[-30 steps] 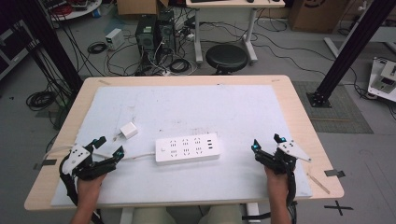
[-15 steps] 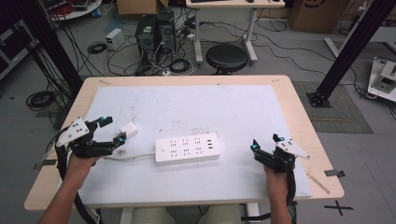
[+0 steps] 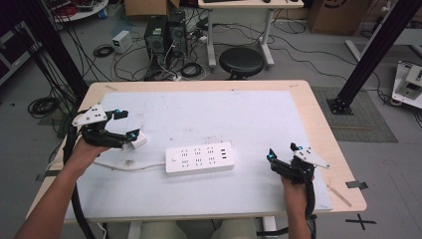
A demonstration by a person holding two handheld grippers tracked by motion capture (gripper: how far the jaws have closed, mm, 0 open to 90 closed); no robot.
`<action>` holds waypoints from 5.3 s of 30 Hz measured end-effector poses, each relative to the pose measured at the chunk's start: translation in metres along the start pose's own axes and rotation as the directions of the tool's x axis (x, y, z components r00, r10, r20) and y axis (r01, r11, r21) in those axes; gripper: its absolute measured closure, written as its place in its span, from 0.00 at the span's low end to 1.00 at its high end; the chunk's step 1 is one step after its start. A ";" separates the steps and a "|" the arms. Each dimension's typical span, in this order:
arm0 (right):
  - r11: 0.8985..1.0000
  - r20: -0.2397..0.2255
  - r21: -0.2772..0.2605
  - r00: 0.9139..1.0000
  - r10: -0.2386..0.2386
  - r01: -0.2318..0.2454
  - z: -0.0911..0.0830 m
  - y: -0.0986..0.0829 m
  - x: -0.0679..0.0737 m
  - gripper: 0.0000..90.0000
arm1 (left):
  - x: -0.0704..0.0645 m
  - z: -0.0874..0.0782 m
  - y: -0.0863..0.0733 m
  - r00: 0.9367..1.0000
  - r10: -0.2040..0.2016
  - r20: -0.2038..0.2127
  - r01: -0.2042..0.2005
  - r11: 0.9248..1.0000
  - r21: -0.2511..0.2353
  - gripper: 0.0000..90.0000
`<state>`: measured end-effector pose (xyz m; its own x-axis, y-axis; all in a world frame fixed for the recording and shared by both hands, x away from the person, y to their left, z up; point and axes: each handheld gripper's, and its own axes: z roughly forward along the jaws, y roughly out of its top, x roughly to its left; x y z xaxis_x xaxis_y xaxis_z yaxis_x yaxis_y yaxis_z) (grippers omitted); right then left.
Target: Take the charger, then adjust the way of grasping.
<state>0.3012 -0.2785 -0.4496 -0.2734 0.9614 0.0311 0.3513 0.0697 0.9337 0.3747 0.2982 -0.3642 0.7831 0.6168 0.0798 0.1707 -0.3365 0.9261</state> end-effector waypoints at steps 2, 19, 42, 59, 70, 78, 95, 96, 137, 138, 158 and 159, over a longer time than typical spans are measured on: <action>1.000 0.000 0.005 1.000 0.000 0.000 0.000 0.000 0.000 0.20 | 0.004 0.004 -0.004 1.000 -0.006 -0.004 0.007 1.000 0.029 0.19; 1.000 0.007 0.022 1.000 -0.012 0.012 0.002 0.001 0.001 0.20 | 0.033 0.032 -0.042 0.990 -0.137 -0.039 0.142 0.969 0.202 0.19; 0.999 0.003 0.032 1.000 -0.014 0.014 0.003 0.001 0.001 0.20 | 0.036 0.050 -0.069 0.981 -0.179 -0.071 0.192 0.924 0.330 0.24; 0.999 0.004 0.028 1.000 -0.018 0.017 0.003 0.001 0.002 0.20 | 0.028 0.054 -0.068 0.990 -0.115 -0.078 0.136 0.916 0.377 0.47; 0.999 -0.001 0.028 1.000 -0.018 0.018 0.002 0.001 0.002 0.20 | 0.019 0.037 -0.054 0.983 -0.133 -0.128 0.168 0.935 0.313 0.47; 0.999 -0.019 0.026 1.000 -0.018 0.018 0.002 0.001 0.001 0.20 | -0.005 0.014 -0.040 0.972 -0.187 -0.143 0.213 0.957 0.198 0.47; 0.999 -0.034 0.015 0.999 -0.035 0.035 0.001 0.001 0.002 0.20 | -0.056 -0.020 -0.018 0.976 -0.174 -0.132 0.182 0.982 0.051 0.47; 0.999 -0.035 0.016 0.999 -0.035 0.035 0.001 0.001 0.001 0.20 | -0.058 -0.020 -0.017 0.977 -0.169 -0.129 0.176 0.983 0.048 0.47; 0.999 -0.265 0.045 0.964 0.001 0.011 -0.008 0.016 0.011 0.20 | -0.117 -0.006 0.010 1.000 -0.003 0.022 0.001 0.999 0.054 0.47; 0.999 -0.265 0.045 0.964 0.001 0.011 -0.008 0.016 0.011 0.20 | -0.117 -0.006 0.010 1.000 -0.003 0.022 0.001 0.999 0.054 0.47; 0.985 -0.611 0.110 0.791 -0.042 0.137 -0.009 0.077 0.078 0.20 | -0.155 0.015 0.022 0.976 0.150 0.157 -0.166 0.981 0.097 0.47; 0.984 -0.616 0.115 0.787 -0.039 0.138 -0.008 0.077 0.079 0.20 | -0.156 0.016 0.022 0.973 0.161 0.163 -0.179 0.978 0.103 0.47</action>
<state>0.2994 -0.1996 -0.3719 -0.7803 0.5899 0.2078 0.4105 0.2323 0.8818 0.2661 0.1829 -0.3626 0.8871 0.4303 0.1671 0.0881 -0.5131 0.8538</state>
